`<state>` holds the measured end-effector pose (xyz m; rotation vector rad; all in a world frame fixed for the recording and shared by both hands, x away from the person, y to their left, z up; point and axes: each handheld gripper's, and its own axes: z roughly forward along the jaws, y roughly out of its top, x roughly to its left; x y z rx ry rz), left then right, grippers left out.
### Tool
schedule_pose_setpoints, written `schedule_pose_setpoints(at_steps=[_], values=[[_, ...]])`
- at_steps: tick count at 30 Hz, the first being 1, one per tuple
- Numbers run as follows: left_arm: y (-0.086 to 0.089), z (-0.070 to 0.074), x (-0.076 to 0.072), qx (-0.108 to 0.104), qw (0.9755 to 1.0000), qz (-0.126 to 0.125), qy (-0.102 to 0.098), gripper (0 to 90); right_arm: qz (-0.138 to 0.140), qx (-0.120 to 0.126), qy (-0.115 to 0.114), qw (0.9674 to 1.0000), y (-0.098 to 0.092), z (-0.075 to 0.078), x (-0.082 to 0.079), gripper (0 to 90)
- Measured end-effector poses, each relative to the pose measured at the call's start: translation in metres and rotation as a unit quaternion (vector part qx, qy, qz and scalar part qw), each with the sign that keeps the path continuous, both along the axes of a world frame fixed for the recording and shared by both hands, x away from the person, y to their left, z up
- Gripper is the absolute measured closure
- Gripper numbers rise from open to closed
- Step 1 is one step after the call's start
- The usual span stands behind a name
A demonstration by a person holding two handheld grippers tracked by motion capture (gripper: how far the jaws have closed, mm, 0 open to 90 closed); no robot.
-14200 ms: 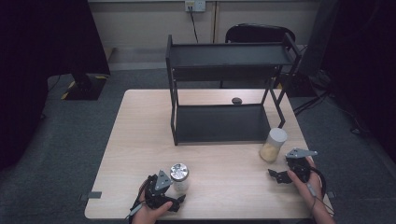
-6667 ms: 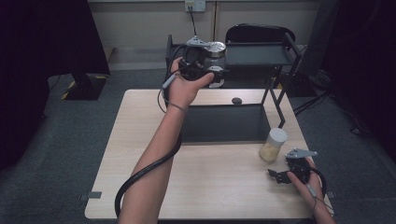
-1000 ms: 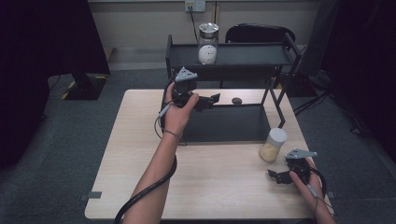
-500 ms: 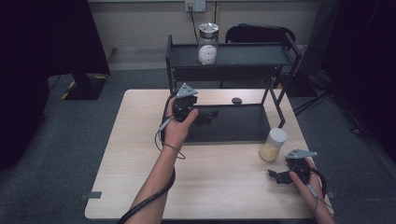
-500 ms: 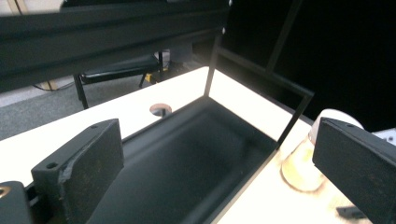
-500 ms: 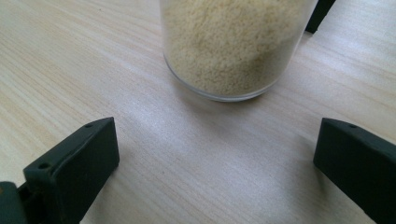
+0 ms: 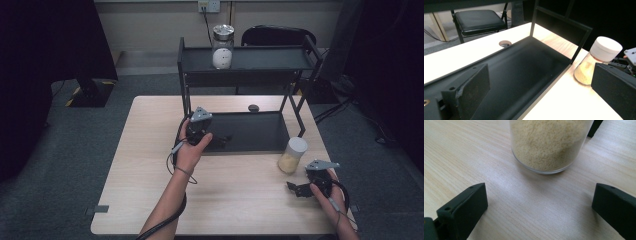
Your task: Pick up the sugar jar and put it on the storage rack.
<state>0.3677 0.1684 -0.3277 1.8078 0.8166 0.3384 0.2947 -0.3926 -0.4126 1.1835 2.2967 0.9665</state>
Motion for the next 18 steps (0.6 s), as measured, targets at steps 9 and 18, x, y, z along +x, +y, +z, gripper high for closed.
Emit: schedule_pose_setpoints(at_steps=[9,18], values=[[-0.002,-0.023,-0.004,0.004,0.9998,-0.012,0.014,1.7,0.0,0.0,0.0,1.0,0.0,0.0,0.0,0.0],[0.0,-0.044,-0.01,0.004,0.9994,-0.023,0.025,1.7,0.0,0.0,0.0,1.0,0.0,0.0,0.0,0.0]])
